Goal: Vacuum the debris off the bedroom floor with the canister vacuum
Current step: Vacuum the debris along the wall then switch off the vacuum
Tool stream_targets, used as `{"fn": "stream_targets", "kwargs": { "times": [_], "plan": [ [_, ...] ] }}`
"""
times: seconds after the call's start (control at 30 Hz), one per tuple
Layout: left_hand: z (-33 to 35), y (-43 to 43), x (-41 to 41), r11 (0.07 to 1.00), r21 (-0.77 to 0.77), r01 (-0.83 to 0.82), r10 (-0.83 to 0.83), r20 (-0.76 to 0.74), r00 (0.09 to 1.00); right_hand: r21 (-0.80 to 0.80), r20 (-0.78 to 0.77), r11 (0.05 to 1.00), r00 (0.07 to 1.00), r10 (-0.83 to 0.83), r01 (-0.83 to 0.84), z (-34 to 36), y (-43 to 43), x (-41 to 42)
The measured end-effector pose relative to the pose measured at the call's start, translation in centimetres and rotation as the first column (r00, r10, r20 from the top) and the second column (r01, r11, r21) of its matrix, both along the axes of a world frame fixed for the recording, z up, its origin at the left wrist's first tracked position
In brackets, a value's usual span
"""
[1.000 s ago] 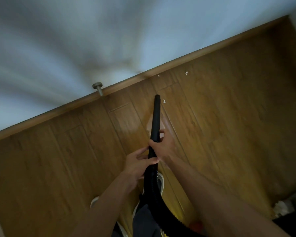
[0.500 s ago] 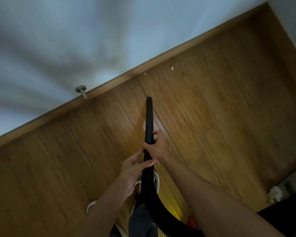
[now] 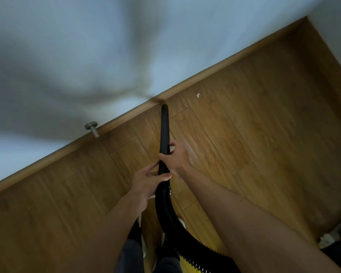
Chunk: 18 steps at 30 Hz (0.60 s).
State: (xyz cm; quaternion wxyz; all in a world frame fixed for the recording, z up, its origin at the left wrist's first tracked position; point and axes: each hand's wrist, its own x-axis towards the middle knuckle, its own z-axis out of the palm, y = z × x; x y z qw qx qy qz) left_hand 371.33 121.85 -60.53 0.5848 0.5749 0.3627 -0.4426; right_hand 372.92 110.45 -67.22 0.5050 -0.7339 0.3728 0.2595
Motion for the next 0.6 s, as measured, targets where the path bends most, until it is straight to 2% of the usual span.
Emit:
{"fn": "stream_targets", "kwargs": {
  "times": [0.33, 0.6],
  "plan": [
    [-0.2, -0.3, 4.7, 0.991, -0.025, 0.134, -0.133, 0.029, 0.991, -0.047, -0.03, 0.99, 0.99, -0.136, 0.134, 0.0, -0.3, 3.2],
    [-0.8, -4.6, 6.7, 0.969, -0.024, 0.247, -0.247, 0.015, 0.969, -0.083, -0.055, 0.958, 0.959, -0.28, 0.275, 0.1, -4.8, 3.8]
  ]
}}
